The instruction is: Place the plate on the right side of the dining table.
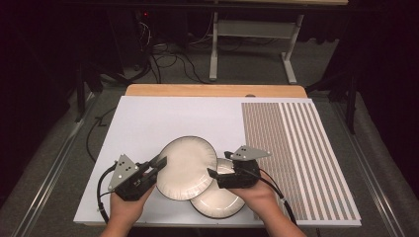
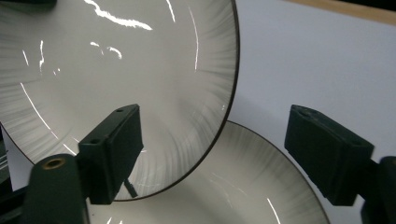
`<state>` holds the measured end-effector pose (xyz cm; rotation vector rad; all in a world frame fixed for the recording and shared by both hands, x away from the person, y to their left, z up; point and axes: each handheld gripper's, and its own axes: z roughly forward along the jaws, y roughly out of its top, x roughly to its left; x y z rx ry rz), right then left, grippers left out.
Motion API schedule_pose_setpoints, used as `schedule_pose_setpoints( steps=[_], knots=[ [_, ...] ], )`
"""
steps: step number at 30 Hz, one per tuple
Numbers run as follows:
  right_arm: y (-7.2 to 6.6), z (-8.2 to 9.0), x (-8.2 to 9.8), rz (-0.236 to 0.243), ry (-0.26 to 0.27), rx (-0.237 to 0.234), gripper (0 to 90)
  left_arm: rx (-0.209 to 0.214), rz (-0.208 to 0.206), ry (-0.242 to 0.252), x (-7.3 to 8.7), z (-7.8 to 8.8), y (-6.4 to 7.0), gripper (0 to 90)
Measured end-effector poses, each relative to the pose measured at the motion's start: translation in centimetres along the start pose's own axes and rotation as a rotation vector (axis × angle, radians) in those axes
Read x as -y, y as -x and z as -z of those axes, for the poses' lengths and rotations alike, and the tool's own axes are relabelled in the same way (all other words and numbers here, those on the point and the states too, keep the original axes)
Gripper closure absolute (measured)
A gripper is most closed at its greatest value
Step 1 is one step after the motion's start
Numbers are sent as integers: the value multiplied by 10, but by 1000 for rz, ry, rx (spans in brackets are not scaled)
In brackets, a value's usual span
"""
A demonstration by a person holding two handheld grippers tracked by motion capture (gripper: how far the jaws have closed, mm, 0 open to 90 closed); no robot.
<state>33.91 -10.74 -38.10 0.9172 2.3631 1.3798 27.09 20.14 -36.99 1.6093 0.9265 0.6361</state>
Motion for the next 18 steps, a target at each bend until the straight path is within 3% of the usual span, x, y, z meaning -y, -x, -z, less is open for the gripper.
schedule_pose_setpoints(
  steps=[5, 8, 9, 18],
  knots=[
    [-3, -12, -3, -16, -46, -22, 364, -1, -11, 3, 0, 0, 1, 795],
    [-4, -14, -4, -29, -60, -18, 409, 0, -13, 5, 0, 0, 1, 795],
    [-3, -16, -4, -61, -74, -14, 449, -1, -11, 5, 0, 0, 1, 794],
    [-1, -21, -1, -102, -96, -42, 624, -1, -19, 11, 0, 1, 2, 794]
  ],
)
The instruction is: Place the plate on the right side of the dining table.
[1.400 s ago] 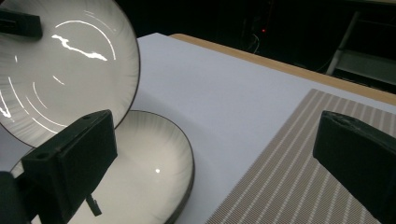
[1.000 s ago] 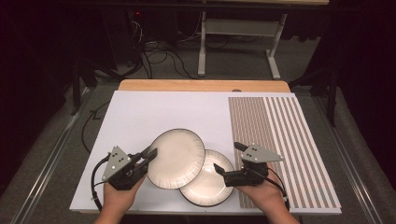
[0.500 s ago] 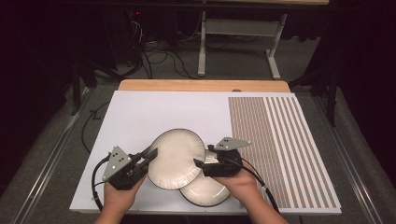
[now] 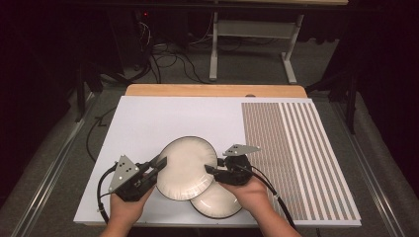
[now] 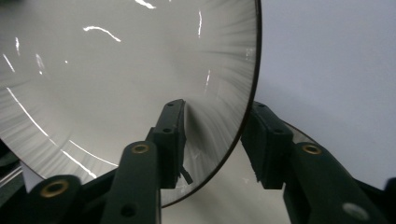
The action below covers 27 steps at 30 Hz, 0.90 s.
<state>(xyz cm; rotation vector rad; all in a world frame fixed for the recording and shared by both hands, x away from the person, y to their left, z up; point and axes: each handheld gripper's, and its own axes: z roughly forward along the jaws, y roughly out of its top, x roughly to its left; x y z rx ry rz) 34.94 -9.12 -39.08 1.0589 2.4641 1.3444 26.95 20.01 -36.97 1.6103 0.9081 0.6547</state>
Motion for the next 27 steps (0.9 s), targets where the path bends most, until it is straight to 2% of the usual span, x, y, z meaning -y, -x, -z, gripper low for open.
schedule_pose_setpoints(
  steps=[1, 4, 5, 12, 15, 19, 20, 22, 27],
  knots=[
    [0, 0, 0, -14, -6, -21, 677, 2, -1, 2, 0, 0, 0, 795],
    [0, 0, 0, -16, -7, -30, 683, 3, -2, 2, 0, 0, 0, 795],
    [1, 0, 1, -40, -8, -39, 695, 3, -2, 3, 0, 0, 0, 795],
    [7, 2, 3, -100, 5, -87, 760, 10, 18, -11, -2, 0, 0, 799],
    [8, 6, 4, -108, 18, -98, 789, 15, 23, -15, -5, 2, 2, 804],
    [8, 13, 3, -112, 32, -97, 819, 7, -7, -14, -11, 3, 7, 810],
    [7, 16, 2, -85, 38, -78, 823, 11, -9, -16, -12, 2, 8, 810],
    [7, 21, 2, -82, 46, -66, 830, 21, 0, -21, -12, 0, 8, 809],
    [13, 34, -2, -70, 70, -43, 837, 36, -16, -27, -19, -7, 13, 808]
  ],
)
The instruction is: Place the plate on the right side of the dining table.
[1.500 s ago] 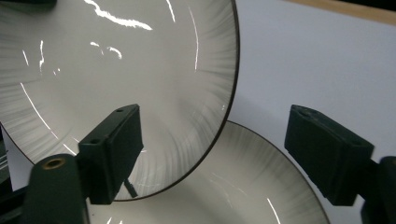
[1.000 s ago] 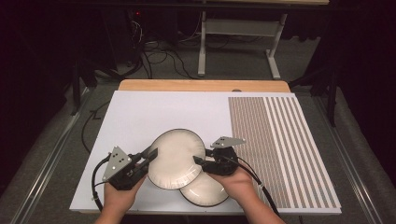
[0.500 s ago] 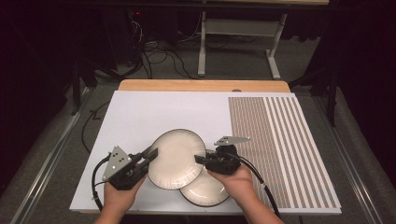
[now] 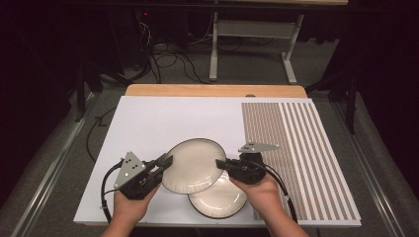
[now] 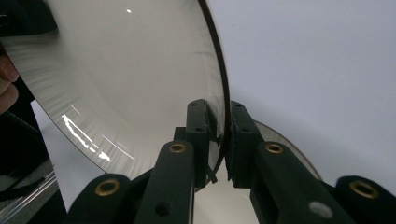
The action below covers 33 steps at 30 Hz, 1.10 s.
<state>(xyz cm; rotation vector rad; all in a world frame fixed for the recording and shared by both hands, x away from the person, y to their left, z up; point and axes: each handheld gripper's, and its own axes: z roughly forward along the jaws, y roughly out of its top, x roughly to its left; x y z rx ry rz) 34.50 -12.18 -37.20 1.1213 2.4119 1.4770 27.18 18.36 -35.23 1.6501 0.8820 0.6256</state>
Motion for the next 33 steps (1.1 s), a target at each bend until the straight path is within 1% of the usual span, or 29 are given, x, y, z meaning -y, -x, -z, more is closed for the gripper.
schedule_pose_setpoints(
  steps=[1, 2, 3, 4, 6, 7, 8, 10, 11, 13, 15, 16, 17, 18, 19, 20, 23, 25, 30, 32, 33],
  knots=[
    [0, 0, 0, 0, 0, 0, 837, 0, 0, 0, 0, 0, 0, 808],
    [2, 6, -2, 13, 13, 15, 839, 9, -10, -7, -6, -4, 1, 807],
    [2, 6, -2, 13, 13, 15, 839, 9, -10, -7, -6, -4, 1, 807],
    [4, 13, -4, 21, 35, 23, 841, 18, -20, -7, -12, -8, 3, 806],
    [7, 19, -6, 21, 47, 29, 843, 29, -33, -11, -18, -12, 6, 806],
    [8, 23, -6, 17, 53, 33, 844, 29, -33, -11, -18, -12, 6, 806],
    [10, 26, -6, 22, 62, 38, 845, 39, -41, -17, -23, -17, 9, 805],
    [11, 30, -7, 23, 66, 44, 846, 46, -46, -21, -26, -21, 10, 806],
    [15, 36, -8, 25, 74, 53, 847, 50, -45, -23, -28, -23, 11, 805],
    [18, 42, -9, 28, 83, 61, 849, 70, -28, -22, -32, -31, 13, 805],
    [20, 45, -9, 30, 86, 66, 851, 75, -22, -26, -33, -34, 13, 804],
    [23, 49, -10, 30, 93, 78, 852, 80, -13, -32, -34, -38, 13, 804],
    [23, 49, -10, 30, 93, 78, 852, 83, -9, -34, -35, -40, 13, 804],
    [27, 52, -10, 33, 98, 90, 851, 89, -12, -37, -35, -46, 15, 804],
    [29, 54, -10, 27, 96, 96, 851, 92, -11, -38, -35, -49, 16, 804],
    [31, 56, -10, 35, 98, 103, 851, 95, -9, -42, -36, -52, 18, 804],
    [36, 63, -11, 39, 104, 123, 852, 107, -7, -48, -38, -61, 21, 804],
    [39, 68, -11, 43, 108, 138, 852, 115, -12, -49, -39, -67, 24, 804],
    [48, 80, -10, 41, 122, 159, 852, 128, -23, -55, -45, -80, 32, 804],
    [52, 84, -9, 39, 123, 168, 851, 132, -19, -57, -46, -86, 35, 804],
    [54, 86, -9, 37, 122, 174, 851, 132, -19, -57, -46, -86, 35, 804]
  ],
)
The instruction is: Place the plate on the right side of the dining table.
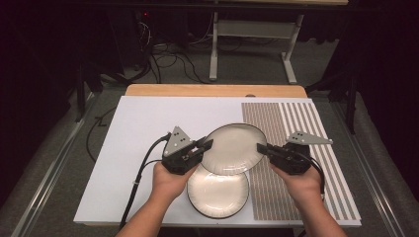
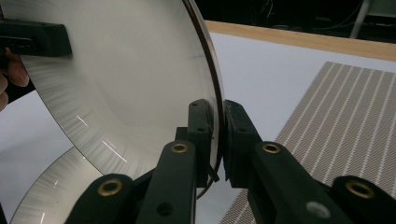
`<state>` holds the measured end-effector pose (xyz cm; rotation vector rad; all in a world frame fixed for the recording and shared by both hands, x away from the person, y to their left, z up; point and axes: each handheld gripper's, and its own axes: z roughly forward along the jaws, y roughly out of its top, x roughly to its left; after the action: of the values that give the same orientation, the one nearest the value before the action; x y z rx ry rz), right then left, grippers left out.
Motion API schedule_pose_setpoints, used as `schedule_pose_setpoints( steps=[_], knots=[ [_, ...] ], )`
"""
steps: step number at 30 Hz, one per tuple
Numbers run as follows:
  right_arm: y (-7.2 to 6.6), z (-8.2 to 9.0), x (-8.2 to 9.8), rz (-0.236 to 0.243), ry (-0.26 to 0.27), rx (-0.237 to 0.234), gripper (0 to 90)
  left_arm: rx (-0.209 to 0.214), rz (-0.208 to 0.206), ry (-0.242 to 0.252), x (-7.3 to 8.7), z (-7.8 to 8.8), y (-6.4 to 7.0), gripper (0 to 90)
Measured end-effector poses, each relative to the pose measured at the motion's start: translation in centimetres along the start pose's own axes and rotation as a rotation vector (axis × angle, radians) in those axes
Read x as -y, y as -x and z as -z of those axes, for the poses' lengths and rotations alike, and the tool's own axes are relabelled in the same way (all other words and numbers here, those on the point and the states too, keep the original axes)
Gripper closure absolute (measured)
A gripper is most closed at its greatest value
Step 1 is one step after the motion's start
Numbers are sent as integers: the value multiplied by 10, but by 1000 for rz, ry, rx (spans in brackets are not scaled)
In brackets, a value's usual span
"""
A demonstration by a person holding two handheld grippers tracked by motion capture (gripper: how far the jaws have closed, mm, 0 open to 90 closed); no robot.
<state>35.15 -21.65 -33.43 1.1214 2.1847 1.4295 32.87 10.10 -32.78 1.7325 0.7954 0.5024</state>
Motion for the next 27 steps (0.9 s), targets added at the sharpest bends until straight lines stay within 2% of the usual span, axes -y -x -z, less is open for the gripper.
schedule_pose_setpoints(
  steps=[9, 15, 19, 27],
  knots=[
    [18, 12, 2, -6, 13, 43, 849, 24, -1, -13, -6, -27, 11, 804],
    [31, 24, 9, -15, 19, 65, 849, 44, -7, -25, -9, -45, 19, 805],
    [42, 35, 14, -19, 27, 95, 849, 62, -14, -36, -11, -60, 27, 805],
    [58, 47, 26, -35, 30, 129, 849, 92, -7, -58, -8, -85, 37, 804]
  ],
)
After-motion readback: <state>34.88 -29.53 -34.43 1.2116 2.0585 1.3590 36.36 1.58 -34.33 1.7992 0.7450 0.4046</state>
